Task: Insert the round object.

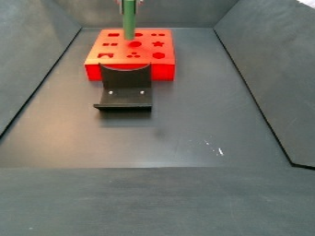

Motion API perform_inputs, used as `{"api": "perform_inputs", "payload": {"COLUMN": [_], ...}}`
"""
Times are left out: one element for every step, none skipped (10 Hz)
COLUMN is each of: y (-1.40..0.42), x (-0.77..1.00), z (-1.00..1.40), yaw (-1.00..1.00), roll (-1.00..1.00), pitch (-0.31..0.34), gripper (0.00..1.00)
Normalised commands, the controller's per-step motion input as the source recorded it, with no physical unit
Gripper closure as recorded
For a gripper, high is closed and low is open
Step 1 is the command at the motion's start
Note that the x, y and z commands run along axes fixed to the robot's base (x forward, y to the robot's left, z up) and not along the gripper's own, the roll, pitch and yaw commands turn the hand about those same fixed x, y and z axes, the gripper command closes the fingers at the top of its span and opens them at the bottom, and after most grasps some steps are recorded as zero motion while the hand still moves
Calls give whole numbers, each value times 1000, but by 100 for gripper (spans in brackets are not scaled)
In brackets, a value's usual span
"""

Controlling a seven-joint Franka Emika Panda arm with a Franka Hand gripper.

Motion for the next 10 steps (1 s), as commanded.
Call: {"api": "perform_inputs", "payload": {"y": [-57, -3, 0, -14, -3, -83, -117, -40, 34, 57], "x": [146, 143, 123, 186, 186, 3, 0, 0, 111, 434], "z": [51, 23, 43, 49, 46, 0, 0, 0, -223, -206], "yaw": [-229, -303, -389, -346, -340, -177, -100, 0, -134, -431], "roll": [69, 27, 0, 0, 0, 81, 87, 24, -50, 0], "pitch": [143, 140, 144, 126, 127, 144, 0, 0, 61, 257], "gripper": [100, 100, 100, 100, 100, 100, 100, 100, 100, 100]}}
